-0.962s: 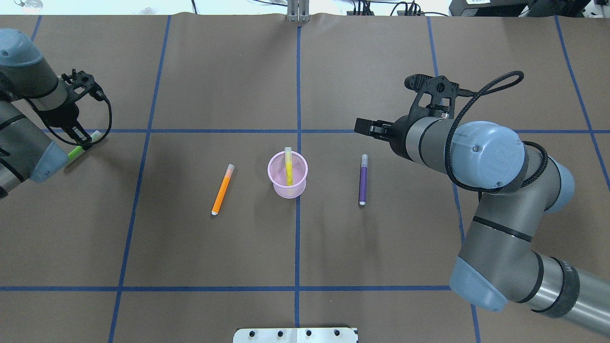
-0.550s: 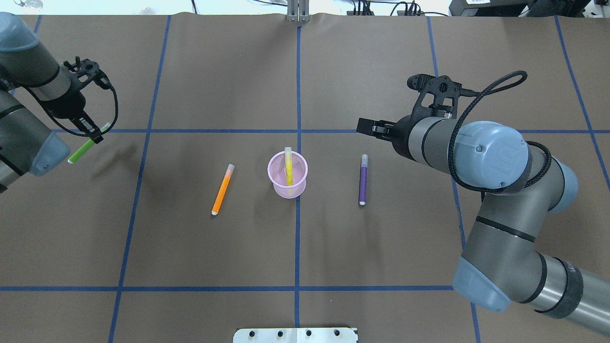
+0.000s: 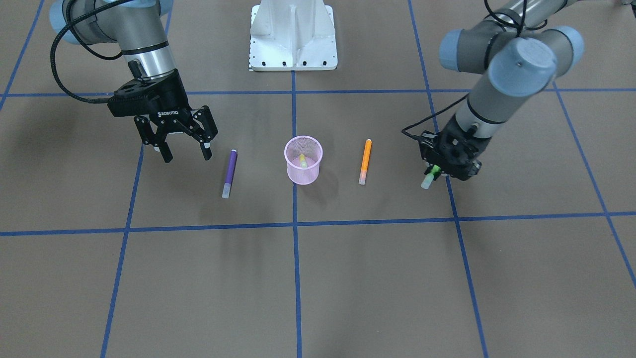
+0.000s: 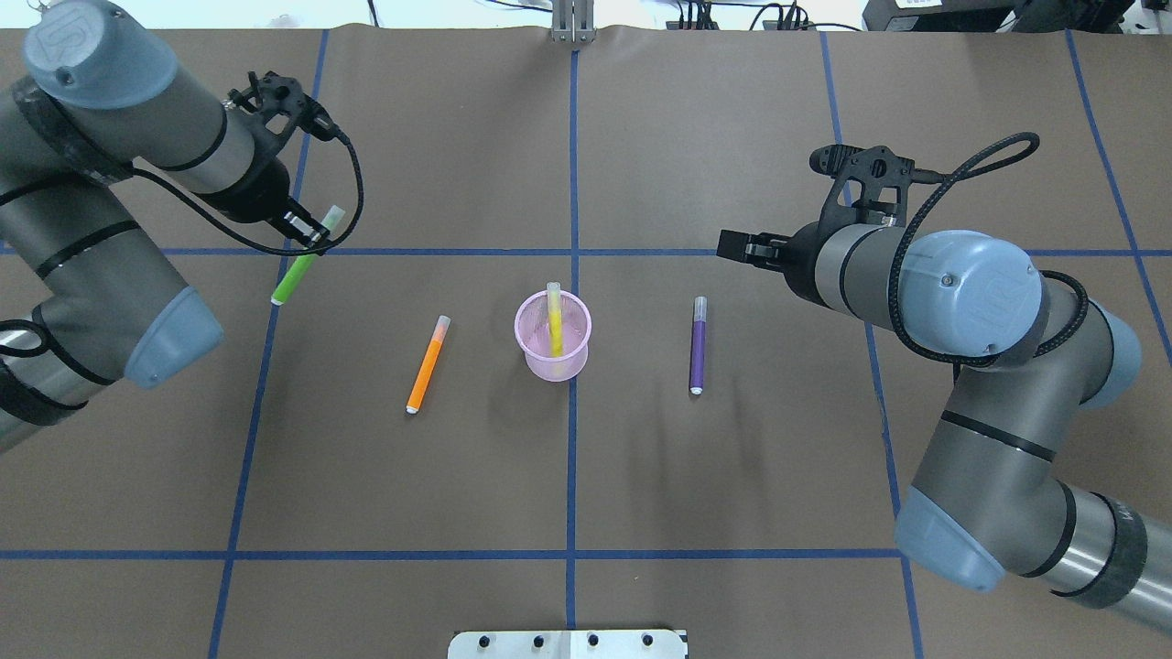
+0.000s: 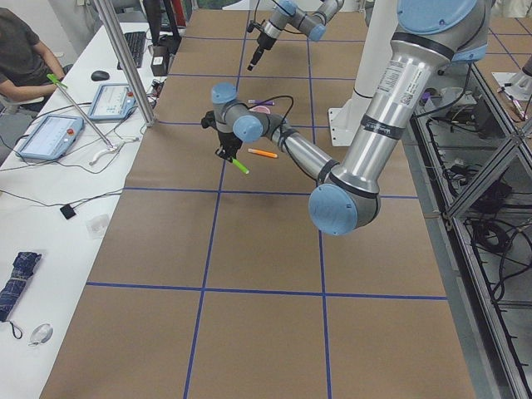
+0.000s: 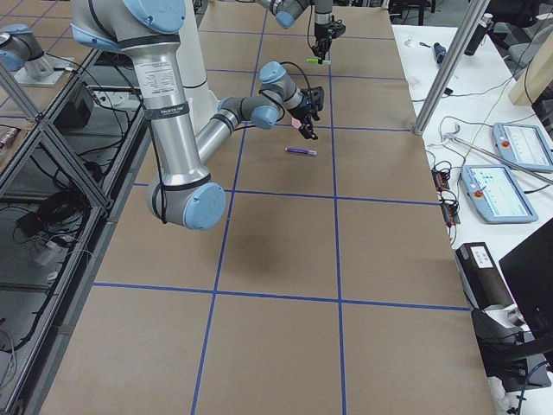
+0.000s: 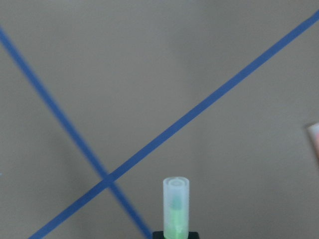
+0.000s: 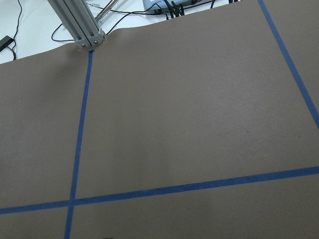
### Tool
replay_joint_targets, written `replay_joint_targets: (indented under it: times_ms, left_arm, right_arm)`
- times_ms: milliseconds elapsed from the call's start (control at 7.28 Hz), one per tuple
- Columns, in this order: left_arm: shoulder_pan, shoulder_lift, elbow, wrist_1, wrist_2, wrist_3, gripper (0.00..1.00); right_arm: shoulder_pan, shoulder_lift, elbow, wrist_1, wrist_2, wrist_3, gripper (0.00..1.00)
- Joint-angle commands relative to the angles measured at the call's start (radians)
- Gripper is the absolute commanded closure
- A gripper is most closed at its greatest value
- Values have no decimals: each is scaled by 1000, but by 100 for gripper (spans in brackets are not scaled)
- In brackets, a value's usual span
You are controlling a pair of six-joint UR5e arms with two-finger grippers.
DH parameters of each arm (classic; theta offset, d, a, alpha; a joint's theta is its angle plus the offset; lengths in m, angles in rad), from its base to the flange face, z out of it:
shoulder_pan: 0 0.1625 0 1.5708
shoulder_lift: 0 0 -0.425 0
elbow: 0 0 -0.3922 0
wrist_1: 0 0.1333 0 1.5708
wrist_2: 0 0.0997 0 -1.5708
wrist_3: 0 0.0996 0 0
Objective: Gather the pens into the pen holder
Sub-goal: 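Lift the green marker with the left gripper and carry it over the cup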
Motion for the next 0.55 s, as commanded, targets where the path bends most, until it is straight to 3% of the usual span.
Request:
replay_joint_targets:
  times_ms: [0,137,412]
  left_arm:
    - [113,-155,-16,0,108,-155,100]
    - [160,-173,-20,-5,274,-180,100]
    - [246,-220,-8,-8,351,-183,100]
  right_arm:
    - [12,-21,-4,-1,9,-38,8]
    - [15,-23,-9,-1,9,-36,9]
    - [15,-17,-12,-1,9,-35,8]
